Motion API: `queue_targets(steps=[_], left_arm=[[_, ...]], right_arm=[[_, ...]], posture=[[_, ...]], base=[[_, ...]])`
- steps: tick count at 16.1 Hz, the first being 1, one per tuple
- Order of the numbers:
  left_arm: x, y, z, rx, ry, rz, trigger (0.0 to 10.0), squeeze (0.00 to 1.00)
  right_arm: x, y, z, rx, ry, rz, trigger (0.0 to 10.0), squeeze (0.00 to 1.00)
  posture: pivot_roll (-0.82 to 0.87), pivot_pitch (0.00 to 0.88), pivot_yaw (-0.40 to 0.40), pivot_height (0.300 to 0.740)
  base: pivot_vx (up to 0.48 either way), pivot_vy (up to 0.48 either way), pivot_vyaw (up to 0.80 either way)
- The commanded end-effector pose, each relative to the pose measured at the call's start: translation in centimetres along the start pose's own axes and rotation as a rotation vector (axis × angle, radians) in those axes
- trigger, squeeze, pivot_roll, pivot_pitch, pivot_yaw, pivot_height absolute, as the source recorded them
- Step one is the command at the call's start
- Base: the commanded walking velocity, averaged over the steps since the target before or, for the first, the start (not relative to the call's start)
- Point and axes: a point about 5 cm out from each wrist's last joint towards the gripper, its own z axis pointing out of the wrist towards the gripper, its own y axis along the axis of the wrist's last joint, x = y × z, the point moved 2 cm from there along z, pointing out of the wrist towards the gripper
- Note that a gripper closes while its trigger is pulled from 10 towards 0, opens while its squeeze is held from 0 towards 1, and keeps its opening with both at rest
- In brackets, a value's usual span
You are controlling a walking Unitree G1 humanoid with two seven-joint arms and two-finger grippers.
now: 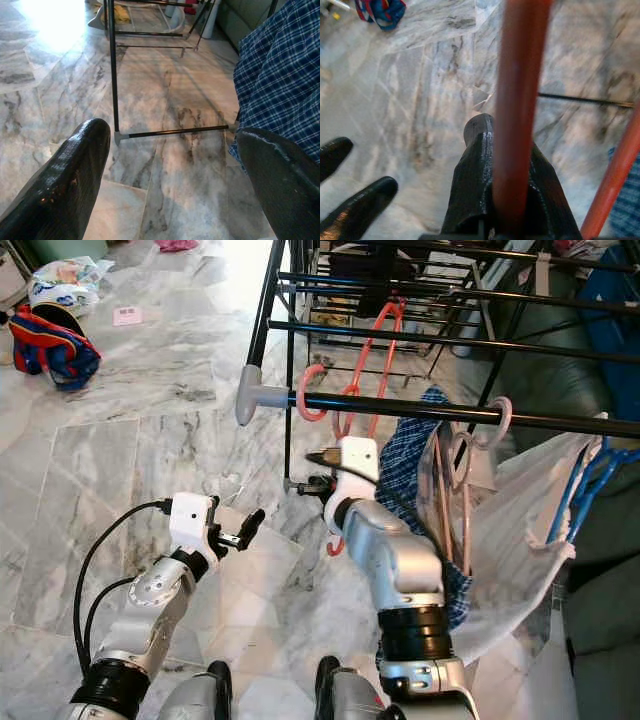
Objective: Hang hanger
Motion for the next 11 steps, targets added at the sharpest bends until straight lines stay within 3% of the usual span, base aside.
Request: queue_targets(steps=[1,2,5,6,11], left_arm=[[0.0,-0.5,-0.3,0.018,0.001,0.000,10.0,0.00],[-0.1,-0.4,-0.1,0.016,-0.002,0.000,10.0,0.00],[-0.2,-0.3,0.1,0.013,-0.003,0.000,10.0,0.00],[-0.2,-0.3,0.1,0.013,-0.004,0.000,10.0,0.00],[-0.2,-0.3,0.1,0.014,-0.001,-0.003,10.0,0.00]], right_arm=[[0.4,-0.4,-0.1,0.004,0.012,-0.014,10.0,0.00],[0.5,0.1,-0.1,-0.001,0.030,0.018,10.0,0.00],[0.2,1.3,0.0,-0.025,0.033,0.003,10.0,0.00],[0.0,1.9,0.1,-0.030,0.034,0.063,10.0,0.00],[-0.4,6.2,1.0,-0.097,0.031,0.112,10.0,0.00]], posture=[[0.04,0.247,-0.008,0.740],[0.03,0.244,-0.007,0.740],[0.03,0.241,-0.006,0.740],[0.03,0.241,-0.006,0.740],[0.03,0.244,-0.011,0.740]], base=[[0.000,0.000,0.00],[0.000,0.000,0.00],[0.000,0.000,0.00],[0.000,0.000,0.00],[0.000,0.000,0.00]])
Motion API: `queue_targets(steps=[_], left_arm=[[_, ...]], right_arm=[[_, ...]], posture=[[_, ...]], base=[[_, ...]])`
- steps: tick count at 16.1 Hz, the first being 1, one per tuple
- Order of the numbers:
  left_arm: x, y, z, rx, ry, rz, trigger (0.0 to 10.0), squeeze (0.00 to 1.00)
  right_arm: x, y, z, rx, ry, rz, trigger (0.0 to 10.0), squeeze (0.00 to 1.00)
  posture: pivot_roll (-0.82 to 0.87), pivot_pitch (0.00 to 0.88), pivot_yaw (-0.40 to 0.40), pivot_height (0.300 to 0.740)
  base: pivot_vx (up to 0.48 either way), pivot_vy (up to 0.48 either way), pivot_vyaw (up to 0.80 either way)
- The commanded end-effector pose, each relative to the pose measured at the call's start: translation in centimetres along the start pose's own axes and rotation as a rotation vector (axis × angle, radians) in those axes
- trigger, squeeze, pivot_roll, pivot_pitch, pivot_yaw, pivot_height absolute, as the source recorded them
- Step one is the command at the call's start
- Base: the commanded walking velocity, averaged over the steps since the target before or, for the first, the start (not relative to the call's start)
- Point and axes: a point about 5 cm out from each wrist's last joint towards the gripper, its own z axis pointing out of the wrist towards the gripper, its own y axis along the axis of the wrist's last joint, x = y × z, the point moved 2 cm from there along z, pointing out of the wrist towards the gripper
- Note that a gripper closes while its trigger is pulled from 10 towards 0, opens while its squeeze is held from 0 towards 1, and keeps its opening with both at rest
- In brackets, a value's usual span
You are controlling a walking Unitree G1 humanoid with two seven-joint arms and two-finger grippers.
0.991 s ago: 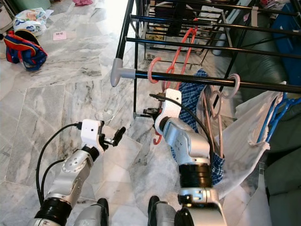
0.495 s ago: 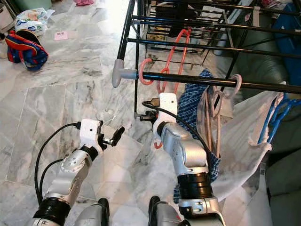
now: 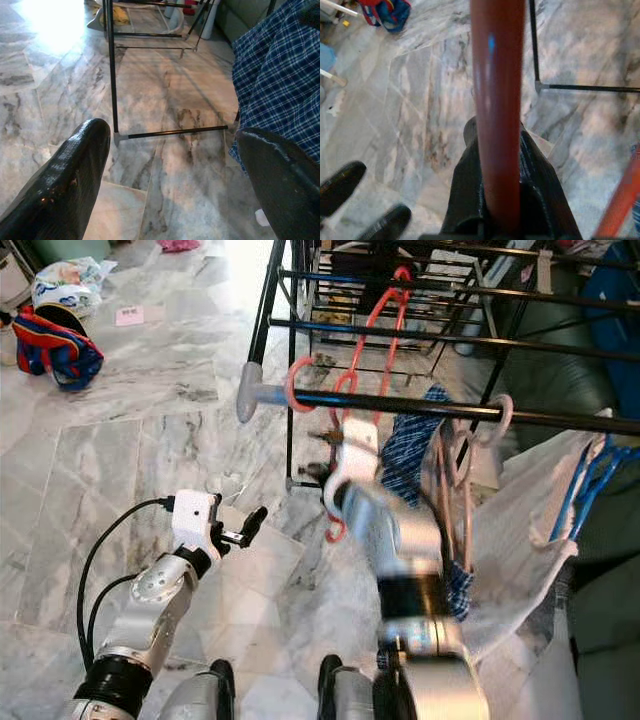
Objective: Hang hanger
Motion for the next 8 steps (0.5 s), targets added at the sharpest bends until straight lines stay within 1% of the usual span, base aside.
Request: queue_targets(steps=[1,4,5,8], left_arm=[[0.1,-0.7,-0.3,0.022,0.008,-0.001,10.0,0.00],[0.2,-0.7,-0.4,0.023,0.011,-0.002,10.0,0.00],[0.3,-0.7,-0.4,0.024,0.013,-0.002,10.0,0.00],[0.4,-0.7,-0.4,0.023,0.017,-0.001,10.0,0.00]], right_arm=[[0.5,4.2,-0.6,-0.150,0.020,-0.009,10.0,0.00],[0.8,4.3,-0.1,-0.141,0.025,0.004,10.0,0.00],[0.8,4.1,0.0,-0.130,0.025,0.026,10.0,0.00],[0.2,3.3,0.3,-0.106,-0.017,0.069,10.0,0.00]], posture=[[0.03,0.246,-0.014,0.740],[0.04,0.248,-0.017,0.740],[0.04,0.248,-0.017,0.740],[0.04,0.249,-0.016,0.740]], base=[[0.000,0.000,0.00],[0.000,0.000,0.00],[0.000,0.000,0.00],[0.000,0.000,0.00]])
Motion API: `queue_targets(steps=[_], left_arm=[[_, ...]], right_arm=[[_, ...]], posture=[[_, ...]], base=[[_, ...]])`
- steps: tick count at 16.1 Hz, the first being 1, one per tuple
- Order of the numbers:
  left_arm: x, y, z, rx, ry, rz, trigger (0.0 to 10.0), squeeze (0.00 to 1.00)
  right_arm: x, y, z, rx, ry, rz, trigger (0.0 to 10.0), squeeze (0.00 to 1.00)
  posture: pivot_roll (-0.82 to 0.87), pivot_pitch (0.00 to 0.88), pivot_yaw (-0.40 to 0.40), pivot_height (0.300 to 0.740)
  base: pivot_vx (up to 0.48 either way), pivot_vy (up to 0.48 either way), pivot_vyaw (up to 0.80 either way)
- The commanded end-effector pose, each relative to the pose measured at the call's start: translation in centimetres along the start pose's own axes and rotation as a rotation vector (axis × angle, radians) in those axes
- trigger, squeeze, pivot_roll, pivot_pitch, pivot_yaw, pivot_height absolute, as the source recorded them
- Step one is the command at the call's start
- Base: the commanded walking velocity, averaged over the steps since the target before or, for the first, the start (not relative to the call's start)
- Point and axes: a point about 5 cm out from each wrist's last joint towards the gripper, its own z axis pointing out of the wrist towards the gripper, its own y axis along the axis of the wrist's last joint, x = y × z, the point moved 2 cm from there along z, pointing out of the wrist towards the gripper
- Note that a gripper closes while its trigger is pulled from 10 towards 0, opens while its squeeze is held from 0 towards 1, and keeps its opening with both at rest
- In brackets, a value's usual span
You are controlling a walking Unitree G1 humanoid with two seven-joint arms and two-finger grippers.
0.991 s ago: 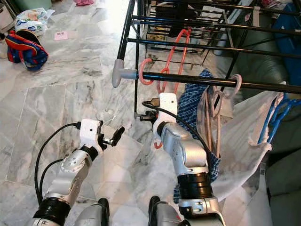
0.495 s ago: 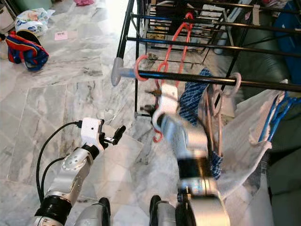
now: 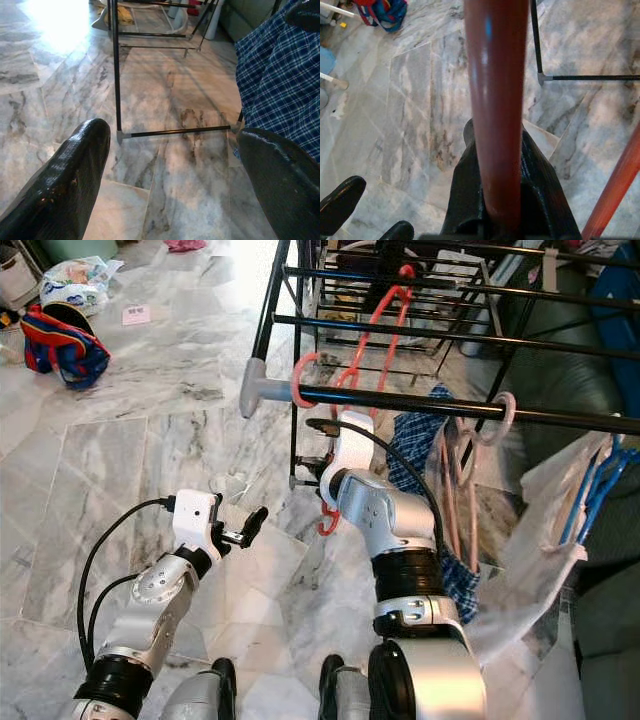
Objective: Hang hanger
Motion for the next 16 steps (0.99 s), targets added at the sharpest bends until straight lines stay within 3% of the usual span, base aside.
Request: queue_targets(steps=[1,4,10,14,16], left_arm=[[0.3,-0.7,-0.4,0.022,0.014,-0.003,10.0,0.00],[0.2,-0.7,-0.4,0.025,0.011,-0.003,10.0,0.00],[0.1,-0.5,-0.1,0.026,-0.001,0.003,10.0,0.00],[0.2,-0.6,-0.3,0.029,0.004,0.004,10.0,0.00],[0.3,-0.9,-0.7,0.037,0.004,0.008,10.0,0.00]], right_arm=[[0.2,2.3,-0.7,-0.106,0.007,0.025,10.0,0.00],[-0.4,0.1,-0.4,-0.039,-0.011,0.034,10.0,0.00],[-0.3,-0.1,-0.3,-0.037,-0.006,0.064,10.0,0.00],[0.0,-0.8,-0.4,-0.023,-0.003,0.130,10.0,0.00],[-0.8,-1.7,-0.5,-0.025,-0.057,0.182,10.0,0.00]], posture=[[0.04,0.248,-0.017,0.740],[0.04,0.248,-0.013,0.740],[0.04,0.243,-0.001,0.740],[0.04,0.247,-0.006,0.740],[0.05,0.252,0.003,0.740]], base=[[0.000,0.000,0.00],[0.000,0.000,0.00],[0.000,0.000,0.00],[0.000,0.000,0.00],[0.000,0.000,0.00]])
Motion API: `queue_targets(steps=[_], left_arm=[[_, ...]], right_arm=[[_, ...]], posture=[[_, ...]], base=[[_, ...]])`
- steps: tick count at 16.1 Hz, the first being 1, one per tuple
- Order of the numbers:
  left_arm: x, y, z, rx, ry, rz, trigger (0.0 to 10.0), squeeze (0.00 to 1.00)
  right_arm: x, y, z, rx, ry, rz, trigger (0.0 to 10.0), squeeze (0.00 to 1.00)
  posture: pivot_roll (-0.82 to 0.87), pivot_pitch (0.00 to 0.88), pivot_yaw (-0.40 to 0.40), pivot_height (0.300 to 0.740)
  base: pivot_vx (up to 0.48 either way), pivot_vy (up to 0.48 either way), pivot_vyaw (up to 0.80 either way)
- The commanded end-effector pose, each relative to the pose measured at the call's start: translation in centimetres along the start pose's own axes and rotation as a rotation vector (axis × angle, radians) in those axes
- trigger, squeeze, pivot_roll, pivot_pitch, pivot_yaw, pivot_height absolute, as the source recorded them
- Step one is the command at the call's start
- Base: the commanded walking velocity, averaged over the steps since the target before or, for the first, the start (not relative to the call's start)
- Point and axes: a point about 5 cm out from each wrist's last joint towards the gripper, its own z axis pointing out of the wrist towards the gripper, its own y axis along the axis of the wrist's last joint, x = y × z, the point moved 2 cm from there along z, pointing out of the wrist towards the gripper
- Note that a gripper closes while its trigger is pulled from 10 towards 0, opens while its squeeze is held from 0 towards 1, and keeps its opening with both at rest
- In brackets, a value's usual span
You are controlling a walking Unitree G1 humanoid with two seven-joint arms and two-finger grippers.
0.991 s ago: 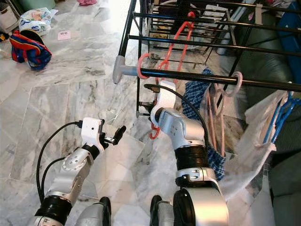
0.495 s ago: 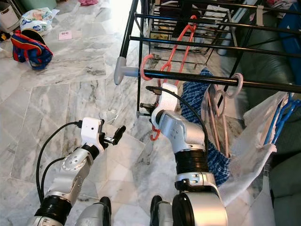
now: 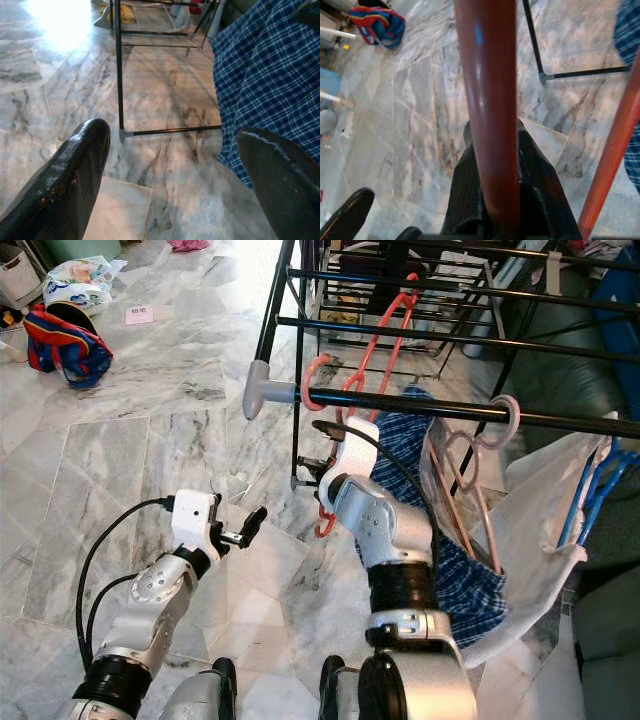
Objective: Hang hanger
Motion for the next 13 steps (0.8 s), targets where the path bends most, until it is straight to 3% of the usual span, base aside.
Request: queue_targets(steps=[1,3,4,5,6,13], left_arm=[[0.26,-0.72,-0.58,0.029,0.004,0.006,10.0,0.00],[0.44,-0.62,-0.55,0.031,0.002,0.015,10.0,0.00],[0.47,-0.57,-0.48,0.031,0.000,0.018,10.0,0.00],[0.44,-0.50,-0.41,0.030,-0.002,0.020,10.0,0.00],[0.41,-0.44,-0.32,0.030,-0.005,0.021,10.0,0.00],[0.38,-0.52,-0.32,0.030,-0.002,0.020,10.0,0.00]], right_arm=[[-1.09,-0.94,-0.22,0.010,-0.032,0.082,10.0,0.00],[-1.01,-0.99,-0.41,0.004,-0.025,0.095,10.0,0.00],[-1.24,-0.98,-0.44,0.000,-0.034,0.102,10.0,0.58],[-1.41,-0.95,-0.43,-0.002,-0.040,0.103,10.0,0.85],[-1.50,-0.92,-0.44,-0.005,-0.046,0.102,10.0,0.97],[-1.24,-0.72,-0.75,-0.028,-0.042,0.020,10.0,1.00]], posture=[[0.05,0.252,0.005,0.740],[0.05,0.249,0.010,0.740],[0.05,0.247,0.012,0.740],[0.05,0.247,0.012,0.740],[0.05,0.241,0.013,0.740],[0.05,0.238,0.007,0.740]], base=[[0.000,0.000,0.00],[0.000,0.000,0.00],[0.000,0.000,0.00],[0.000,0.000,0.00],[0.000,0.000,0.00],[0.000,0.000,0.00]])
